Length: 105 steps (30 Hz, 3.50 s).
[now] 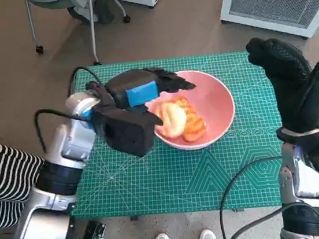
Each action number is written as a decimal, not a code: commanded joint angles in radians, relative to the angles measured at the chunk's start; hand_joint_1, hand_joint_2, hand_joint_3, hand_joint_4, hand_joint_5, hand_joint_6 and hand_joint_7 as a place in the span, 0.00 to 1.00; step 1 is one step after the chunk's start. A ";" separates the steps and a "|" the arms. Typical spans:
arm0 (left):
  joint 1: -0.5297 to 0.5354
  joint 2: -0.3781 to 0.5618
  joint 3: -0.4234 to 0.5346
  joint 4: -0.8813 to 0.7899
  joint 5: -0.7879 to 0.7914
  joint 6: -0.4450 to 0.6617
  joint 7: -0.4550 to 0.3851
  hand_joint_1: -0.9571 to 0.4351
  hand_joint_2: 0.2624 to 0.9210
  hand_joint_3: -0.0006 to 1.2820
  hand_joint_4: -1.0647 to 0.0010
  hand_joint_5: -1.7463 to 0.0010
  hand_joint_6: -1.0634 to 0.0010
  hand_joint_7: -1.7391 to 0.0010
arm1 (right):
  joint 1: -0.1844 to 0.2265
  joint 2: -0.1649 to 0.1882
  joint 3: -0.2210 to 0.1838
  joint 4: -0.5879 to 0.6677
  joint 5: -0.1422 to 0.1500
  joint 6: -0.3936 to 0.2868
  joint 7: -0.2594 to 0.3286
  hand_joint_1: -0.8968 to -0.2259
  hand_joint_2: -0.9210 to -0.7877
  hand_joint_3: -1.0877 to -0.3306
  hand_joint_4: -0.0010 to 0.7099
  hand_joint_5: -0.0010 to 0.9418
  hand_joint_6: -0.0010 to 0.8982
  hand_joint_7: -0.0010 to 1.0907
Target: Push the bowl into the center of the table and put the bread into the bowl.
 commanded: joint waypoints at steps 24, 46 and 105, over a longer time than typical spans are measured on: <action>0.122 -0.336 0.353 0.172 -0.602 -0.333 0.103 0.07 1.00 0.48 0.90 0.98 0.79 0.97 | -0.052 -0.029 0.004 -0.036 -0.028 0.050 -0.044 0.27 0.00 0.47 0.25 0.00 0.09 0.35; 0.197 -0.417 0.370 0.208 -0.609 -0.379 0.119 0.13 1.00 0.45 0.93 0.95 1.00 0.75 | -0.105 -0.011 0.026 0.127 -0.068 -0.081 -0.048 0.23 0.00 0.51 0.23 0.00 0.11 0.36; 0.257 -0.416 0.430 0.182 -0.692 -0.419 0.043 0.16 1.00 0.44 0.98 0.98 1.00 0.86 | -0.105 -0.017 0.049 0.161 -0.083 -0.099 -0.042 0.24 0.00 0.56 0.26 0.01 0.13 0.34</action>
